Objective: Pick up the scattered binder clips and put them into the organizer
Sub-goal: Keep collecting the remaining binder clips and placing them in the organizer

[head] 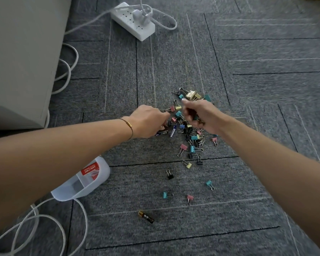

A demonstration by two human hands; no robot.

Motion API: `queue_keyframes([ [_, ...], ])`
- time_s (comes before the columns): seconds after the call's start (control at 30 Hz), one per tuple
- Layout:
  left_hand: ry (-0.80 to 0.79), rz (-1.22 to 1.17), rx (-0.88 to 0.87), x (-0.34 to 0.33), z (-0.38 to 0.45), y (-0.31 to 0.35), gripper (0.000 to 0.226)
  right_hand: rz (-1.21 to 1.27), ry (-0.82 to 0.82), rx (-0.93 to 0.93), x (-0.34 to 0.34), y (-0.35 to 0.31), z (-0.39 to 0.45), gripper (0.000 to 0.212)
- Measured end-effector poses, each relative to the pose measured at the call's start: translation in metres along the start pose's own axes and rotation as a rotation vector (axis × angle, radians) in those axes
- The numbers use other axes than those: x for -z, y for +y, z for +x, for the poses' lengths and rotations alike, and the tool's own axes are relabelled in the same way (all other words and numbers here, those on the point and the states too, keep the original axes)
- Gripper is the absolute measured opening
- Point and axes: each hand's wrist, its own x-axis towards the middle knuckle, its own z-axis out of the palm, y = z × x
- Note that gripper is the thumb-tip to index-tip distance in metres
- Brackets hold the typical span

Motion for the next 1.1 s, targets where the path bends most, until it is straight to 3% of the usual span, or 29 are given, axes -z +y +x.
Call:
queue_keyframes([
  [0.07,0.007,-0.066,0.028,0.001,-0.001,-0.001,0.013,-0.132,0.010,-0.005,-0.008,0.004,-0.005,0.021],
  [0.1,-0.004,-0.212,0.092,0.002,-0.002,-0.002,0.015,-0.197,0.020,-0.006,-0.013,0.005,-0.007,0.019],
  [0.17,-0.063,-0.712,0.262,0.004,-0.004,-0.006,0.017,-0.408,0.062,0.040,-0.028,0.008,-0.007,0.019],
  [0.23,-0.145,-1.204,0.388,0.009,-0.007,-0.014,0.024,-0.794,0.109,0.168,-0.042,0.012,-0.006,0.018],
  [0.33,-0.295,-1.749,0.415,0.019,-0.019,-0.026,0.029,-1.300,0.108,0.336,-0.062,0.013,-0.007,0.016],
  [0.47,-0.370,-1.974,0.356,0.027,-0.032,-0.031,0.036,-1.677,0.004,0.439,-0.076,0.012,-0.005,0.026],
  [0.57,-0.268,-1.964,0.466,0.035,-0.046,-0.032,0.043,-1.832,-0.016,0.459,-0.080,0.011,-0.004,0.019],
  [0.67,-0.120,-1.942,0.638,0.043,-0.064,-0.035,0.050,-1.589,0.019,0.334,-0.091,0.010,-0.001,0.019],
  [0.9,0.096,-1.951,0.769,0.052,-0.128,-0.057,0.058,-0.062,-0.126,-0.066,-0.132,-0.017,0.000,0.029],
  [1.0,0.193,-1.927,0.797,0.053,-0.153,-0.072,0.054,0.201,-0.189,-0.095,-0.156,-0.043,-0.006,0.029],
  [1.1,0.354,-1.926,0.847,0.052,-0.178,-0.089,0.053,0.211,-0.202,-0.036,-0.184,-0.065,-0.012,0.028],
])
